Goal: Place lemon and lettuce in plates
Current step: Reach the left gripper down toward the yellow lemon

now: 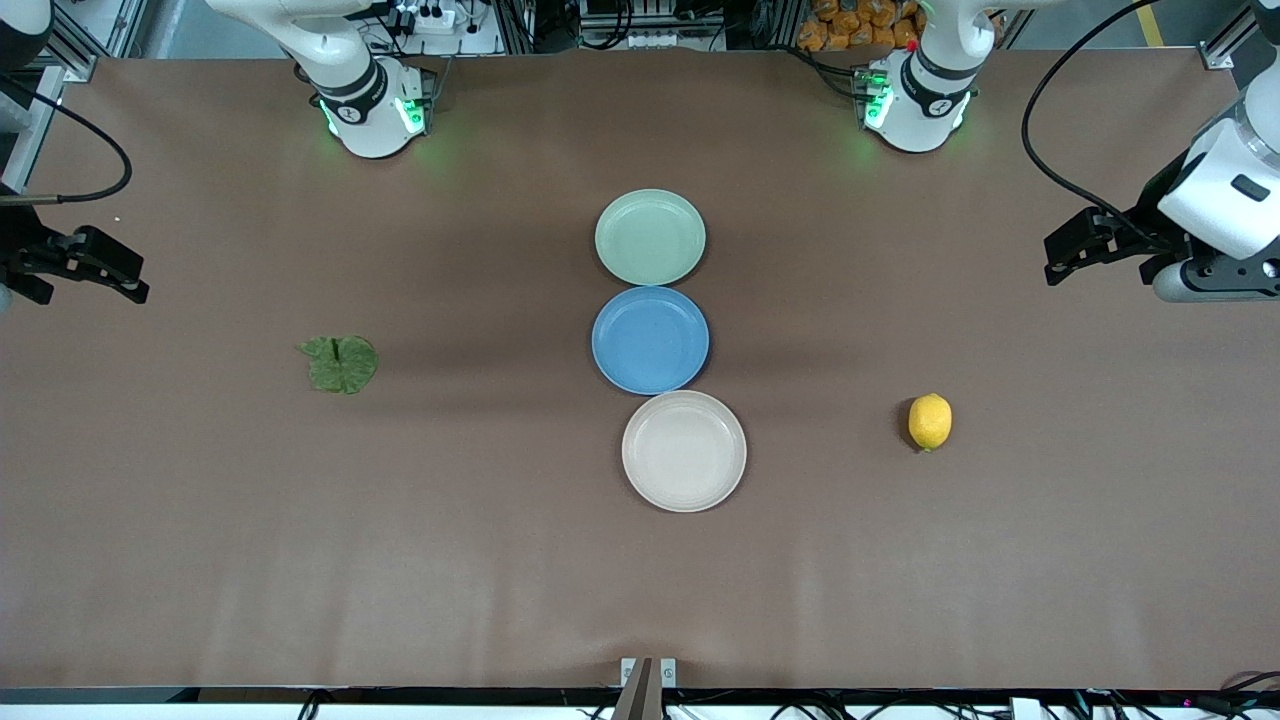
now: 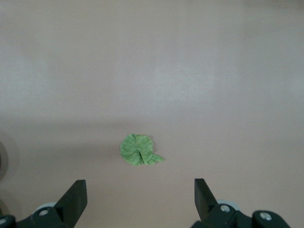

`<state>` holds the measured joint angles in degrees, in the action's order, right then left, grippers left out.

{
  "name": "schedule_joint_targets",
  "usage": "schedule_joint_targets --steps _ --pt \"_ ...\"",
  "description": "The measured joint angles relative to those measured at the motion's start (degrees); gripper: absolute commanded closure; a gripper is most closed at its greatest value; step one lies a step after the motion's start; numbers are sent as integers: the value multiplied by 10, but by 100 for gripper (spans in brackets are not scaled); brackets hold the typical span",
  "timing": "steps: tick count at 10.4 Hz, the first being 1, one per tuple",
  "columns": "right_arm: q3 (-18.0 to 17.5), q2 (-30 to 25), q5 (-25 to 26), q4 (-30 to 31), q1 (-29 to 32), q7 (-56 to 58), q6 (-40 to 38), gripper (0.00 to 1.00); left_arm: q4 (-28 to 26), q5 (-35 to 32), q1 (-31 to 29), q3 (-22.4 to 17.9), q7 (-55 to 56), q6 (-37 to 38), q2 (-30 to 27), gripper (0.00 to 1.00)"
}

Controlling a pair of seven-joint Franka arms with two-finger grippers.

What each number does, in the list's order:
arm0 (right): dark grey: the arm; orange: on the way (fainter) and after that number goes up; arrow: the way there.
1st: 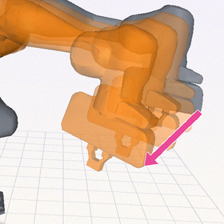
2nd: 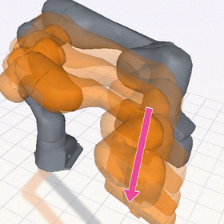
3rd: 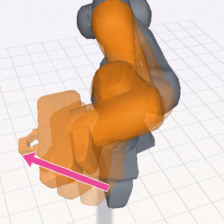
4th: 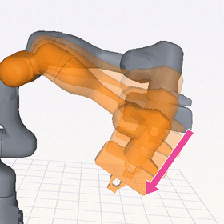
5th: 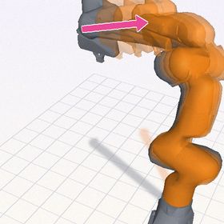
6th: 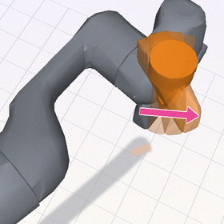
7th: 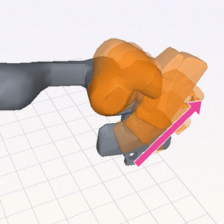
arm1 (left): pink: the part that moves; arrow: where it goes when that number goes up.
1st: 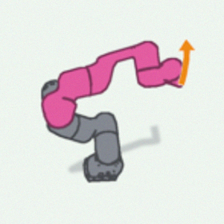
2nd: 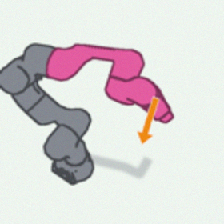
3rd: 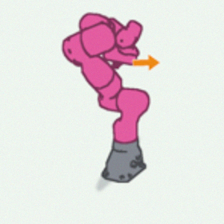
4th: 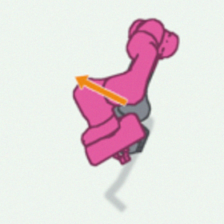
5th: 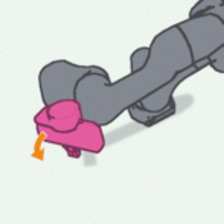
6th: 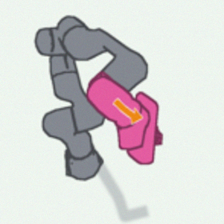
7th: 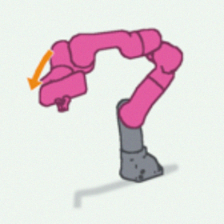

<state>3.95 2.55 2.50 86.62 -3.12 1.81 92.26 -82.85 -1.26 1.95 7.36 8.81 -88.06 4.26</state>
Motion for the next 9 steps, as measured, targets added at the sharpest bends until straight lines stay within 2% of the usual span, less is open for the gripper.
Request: schedule_joint_targets --steps 5,9 --pt "0 0 0 -1 0 0 0 0 -2 0 0 -9 -2 -2 4 0" --pt "0 0 0 -1 0 0 1 0 -31 0 5 -9 -4 -62 52 0"
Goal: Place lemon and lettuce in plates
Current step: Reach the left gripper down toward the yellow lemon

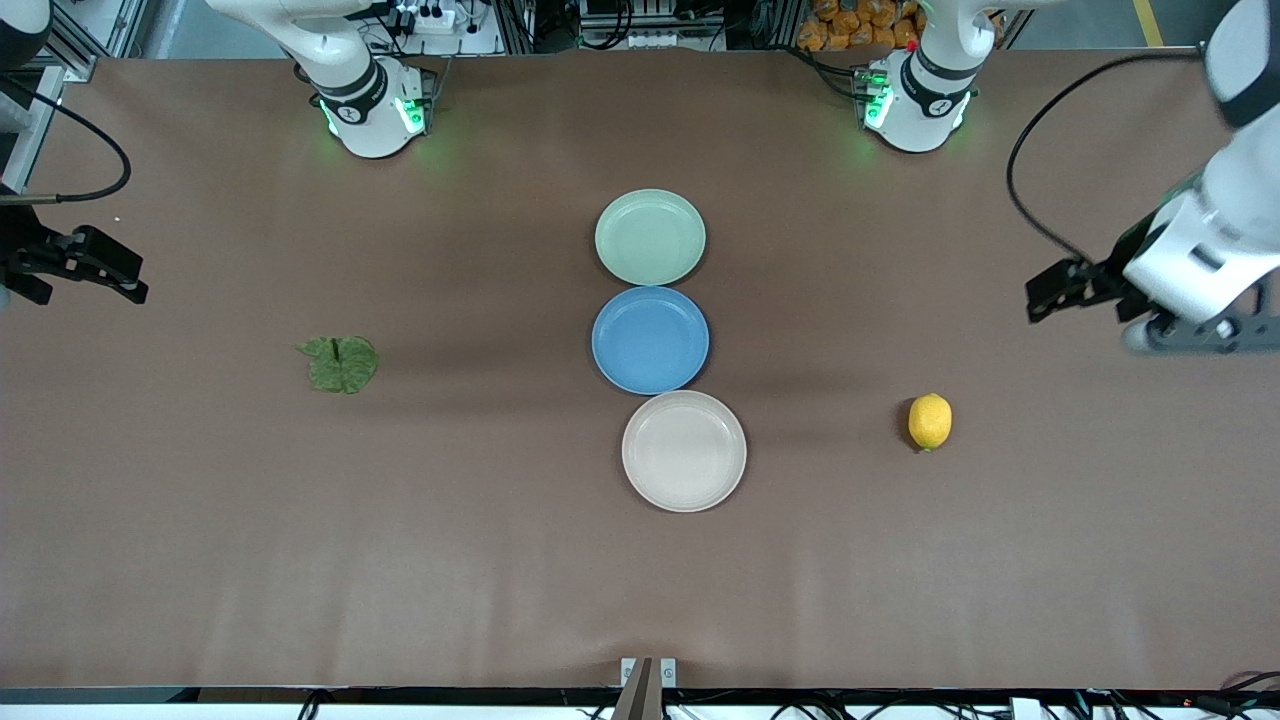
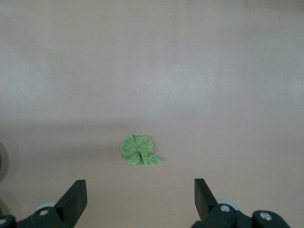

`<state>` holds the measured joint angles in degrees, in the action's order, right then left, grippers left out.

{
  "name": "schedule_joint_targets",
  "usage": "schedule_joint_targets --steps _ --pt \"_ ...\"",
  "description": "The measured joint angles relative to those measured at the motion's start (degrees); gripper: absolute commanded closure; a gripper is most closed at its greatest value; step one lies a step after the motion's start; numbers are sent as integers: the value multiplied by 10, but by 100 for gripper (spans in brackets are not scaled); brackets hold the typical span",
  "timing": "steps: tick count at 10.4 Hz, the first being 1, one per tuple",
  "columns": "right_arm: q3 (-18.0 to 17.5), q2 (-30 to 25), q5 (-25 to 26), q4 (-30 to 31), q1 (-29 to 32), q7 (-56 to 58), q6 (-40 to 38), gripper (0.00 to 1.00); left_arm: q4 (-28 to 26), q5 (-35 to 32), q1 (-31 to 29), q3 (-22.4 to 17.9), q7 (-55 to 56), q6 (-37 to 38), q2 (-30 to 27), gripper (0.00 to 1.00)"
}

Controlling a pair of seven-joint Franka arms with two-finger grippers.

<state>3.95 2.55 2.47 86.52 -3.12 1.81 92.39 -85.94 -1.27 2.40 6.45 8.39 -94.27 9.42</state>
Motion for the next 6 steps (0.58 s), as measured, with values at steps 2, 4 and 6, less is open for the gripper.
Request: schedule_joint_targets --steps 2,4,6 --pt "0 0 0 0 0 0 1 0 -39 0 -2 0 0 -71 30 0" --pt "0 1 -1 1 0 0 1 0 -116 -1 -3 -2 0 -191 53 0" --pt "1 3 -19 3 1 0 7 0 -176 -1 -3 -2 0 -280 87 0"
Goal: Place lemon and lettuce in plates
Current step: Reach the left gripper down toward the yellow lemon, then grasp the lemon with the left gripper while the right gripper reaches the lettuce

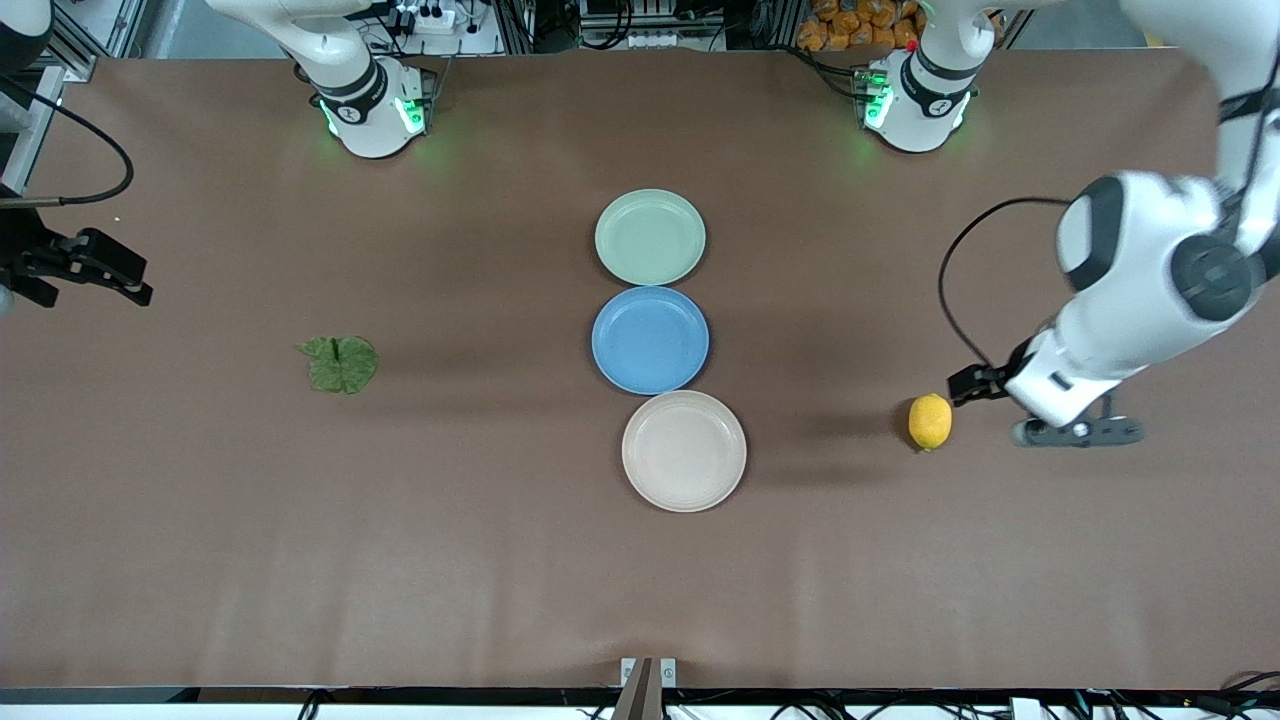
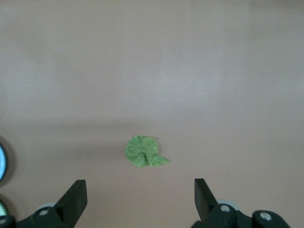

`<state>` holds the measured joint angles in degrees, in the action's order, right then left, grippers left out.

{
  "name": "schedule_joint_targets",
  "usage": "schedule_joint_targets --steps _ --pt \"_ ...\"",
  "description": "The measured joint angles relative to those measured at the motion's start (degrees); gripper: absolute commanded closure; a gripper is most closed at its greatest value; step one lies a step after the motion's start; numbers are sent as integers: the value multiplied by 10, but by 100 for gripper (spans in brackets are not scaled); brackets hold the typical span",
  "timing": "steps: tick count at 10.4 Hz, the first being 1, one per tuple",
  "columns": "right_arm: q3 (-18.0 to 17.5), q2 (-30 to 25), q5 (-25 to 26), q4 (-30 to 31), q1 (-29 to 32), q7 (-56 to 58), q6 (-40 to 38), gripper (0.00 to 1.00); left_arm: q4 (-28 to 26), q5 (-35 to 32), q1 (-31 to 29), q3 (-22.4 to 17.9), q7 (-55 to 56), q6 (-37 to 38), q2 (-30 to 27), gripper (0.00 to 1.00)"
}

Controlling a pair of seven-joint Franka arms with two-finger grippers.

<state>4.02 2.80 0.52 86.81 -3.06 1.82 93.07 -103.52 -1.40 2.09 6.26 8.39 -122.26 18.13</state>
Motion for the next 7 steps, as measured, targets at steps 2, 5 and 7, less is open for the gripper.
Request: schedule_joint_targets --steps 2,5,7 --pt "1 3 -5 7 2 1 10 0 -12 -21 0 0 0 -52 49 0" --pt "0 23 -5 23 1 4 28 0 -14 -39 0 0 0 -110 118 0" --pt "1 40 -5 36 2 5 35 0 -14 -40 0 0 0 -113 137 0"
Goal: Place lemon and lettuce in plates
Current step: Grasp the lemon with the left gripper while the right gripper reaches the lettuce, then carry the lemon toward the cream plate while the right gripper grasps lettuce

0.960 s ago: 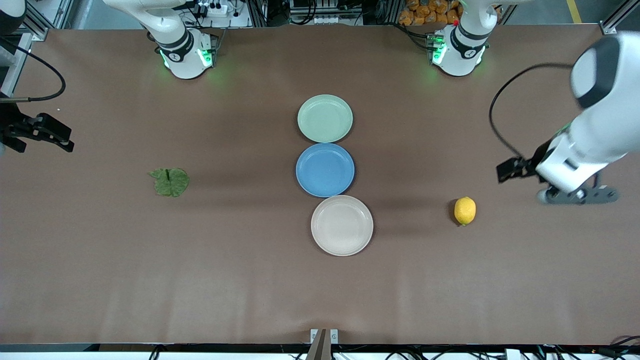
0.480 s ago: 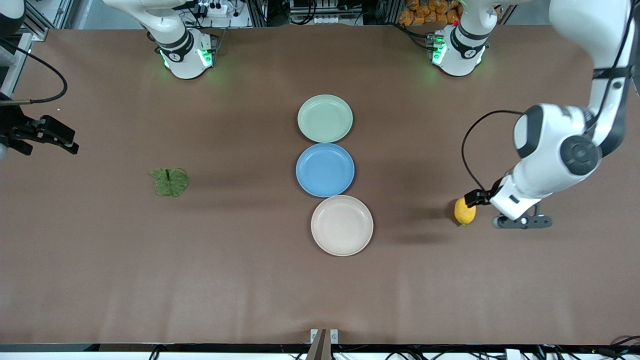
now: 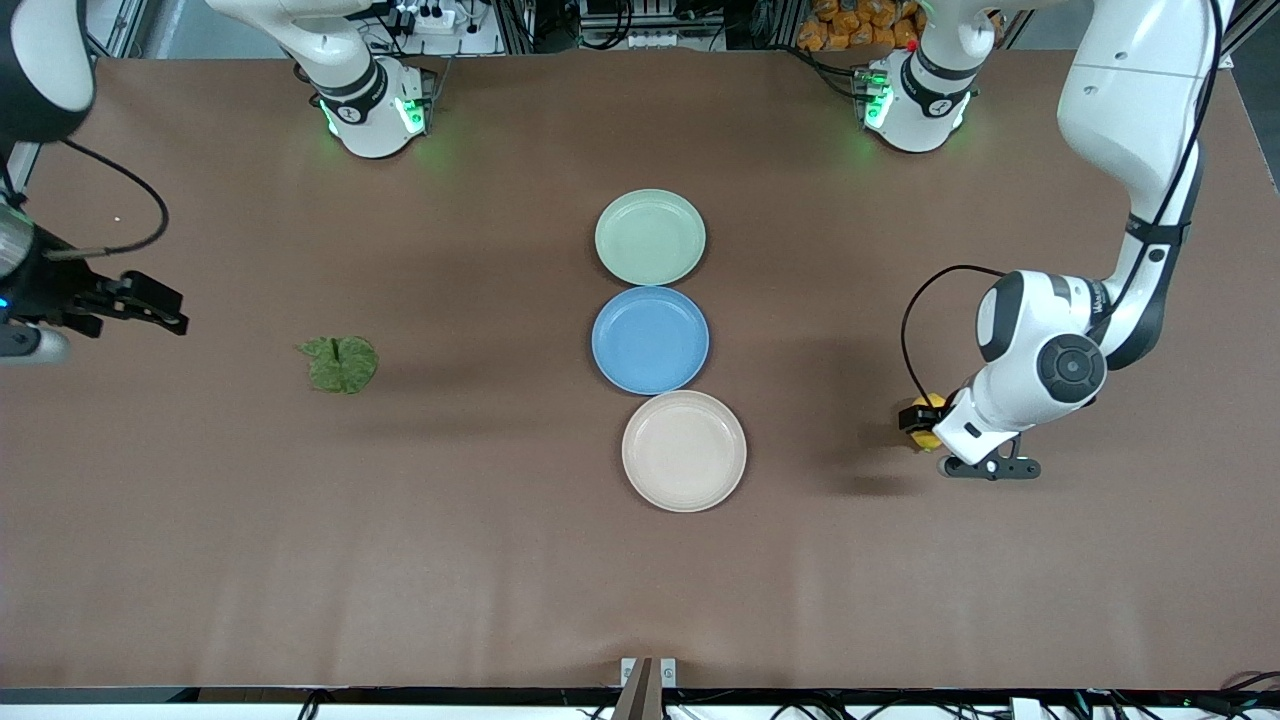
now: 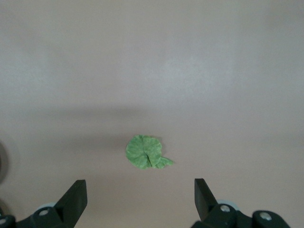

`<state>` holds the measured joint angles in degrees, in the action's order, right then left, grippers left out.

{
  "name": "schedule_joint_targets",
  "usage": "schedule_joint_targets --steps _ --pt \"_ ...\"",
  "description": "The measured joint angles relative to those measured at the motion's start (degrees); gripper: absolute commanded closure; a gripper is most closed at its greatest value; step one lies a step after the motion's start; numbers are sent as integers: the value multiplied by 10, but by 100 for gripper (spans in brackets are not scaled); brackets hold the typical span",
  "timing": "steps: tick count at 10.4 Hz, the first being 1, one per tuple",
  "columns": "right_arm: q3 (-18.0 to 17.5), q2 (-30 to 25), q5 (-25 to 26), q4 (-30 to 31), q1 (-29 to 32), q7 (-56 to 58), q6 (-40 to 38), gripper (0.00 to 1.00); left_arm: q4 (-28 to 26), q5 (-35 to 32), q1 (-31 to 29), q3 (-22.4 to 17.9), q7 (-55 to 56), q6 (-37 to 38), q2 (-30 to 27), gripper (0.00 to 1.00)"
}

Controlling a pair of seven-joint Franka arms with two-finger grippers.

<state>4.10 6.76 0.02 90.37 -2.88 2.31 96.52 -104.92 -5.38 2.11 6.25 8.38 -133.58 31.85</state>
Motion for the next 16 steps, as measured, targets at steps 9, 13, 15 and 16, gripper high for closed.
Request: schedule_joint_targets --steps 9,13,15,16 --pt "1 -2 0 371 4 1 355 0 -18 0 0 -1 2 0 19 82" --pt "1 14 0 432 4 1 414 0 -8 -1 -5 0 6 -3 -1 100" --pt "1 49 0 461 4 1 498 0 9 -1 21 8 35 24 -36 100" --pt "1 67 0 468 4 1 524 0 28 -1 52 10 69 49 -51 100"
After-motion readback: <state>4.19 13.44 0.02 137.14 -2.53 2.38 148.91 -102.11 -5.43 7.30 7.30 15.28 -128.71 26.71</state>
